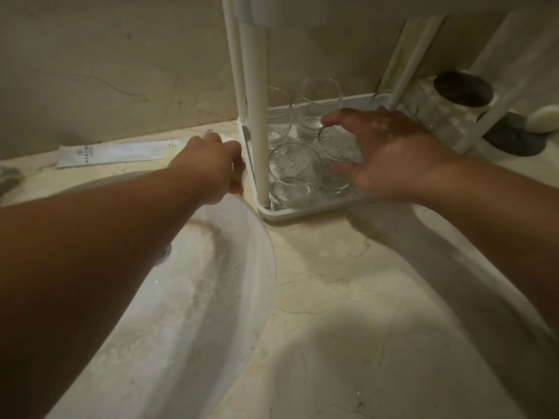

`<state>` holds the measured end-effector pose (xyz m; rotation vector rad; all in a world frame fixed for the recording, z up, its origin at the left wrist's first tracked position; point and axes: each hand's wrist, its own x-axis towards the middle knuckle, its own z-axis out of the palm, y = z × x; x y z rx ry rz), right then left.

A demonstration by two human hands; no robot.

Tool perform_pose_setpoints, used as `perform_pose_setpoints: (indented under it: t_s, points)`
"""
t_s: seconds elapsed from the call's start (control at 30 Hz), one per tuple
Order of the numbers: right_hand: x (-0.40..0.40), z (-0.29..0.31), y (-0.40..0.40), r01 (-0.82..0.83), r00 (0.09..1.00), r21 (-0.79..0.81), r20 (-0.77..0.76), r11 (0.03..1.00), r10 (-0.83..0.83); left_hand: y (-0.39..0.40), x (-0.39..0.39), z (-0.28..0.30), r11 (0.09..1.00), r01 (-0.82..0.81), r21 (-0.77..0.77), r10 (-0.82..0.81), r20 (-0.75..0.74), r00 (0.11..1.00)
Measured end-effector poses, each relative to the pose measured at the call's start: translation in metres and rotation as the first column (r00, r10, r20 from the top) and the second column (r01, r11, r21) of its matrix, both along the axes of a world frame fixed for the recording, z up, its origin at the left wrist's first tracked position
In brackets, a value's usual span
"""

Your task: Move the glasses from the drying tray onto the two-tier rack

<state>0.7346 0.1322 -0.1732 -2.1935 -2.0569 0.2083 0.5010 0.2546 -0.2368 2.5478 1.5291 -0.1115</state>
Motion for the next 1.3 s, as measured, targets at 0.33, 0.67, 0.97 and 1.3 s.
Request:
perform_pose_setpoints:
  t_s: [0.33, 0.67, 0.97, 1.3]
  points:
    - [0.003, -0.006, 0.025, 0.004, 1.0, 0.07, -0.02, 0.998, -0.002, 0.001, -0.001, -0.002, 1.0, -0.003, -0.003, 0.003, 0.007, 1.0]
    - [-0.001, 0.008, 0.019, -0.077, 0.997, 0.079, -0.012, 0.994, 0.078, 0.003, -0.002, -0.002, 1.0, 0.001, -0.007, -0.001, 0.021, 1.0]
    - [-0.027, 0.017, -0.001, -0.354, 0.932, -0.108, 0.037, 0.929, 0.359, 0.005, 0.001, 0.002, 1.0, 0.006, -0.018, -0.006, -0.009, 1.0]
    - [-0.033, 0.011, 0.013, -0.266, 0.963, -0.078, 0.015, 0.961, 0.267, 0.005, -0.001, 0.0, 1.0, 0.004, -0.017, -0.004, 0.028, 1.0]
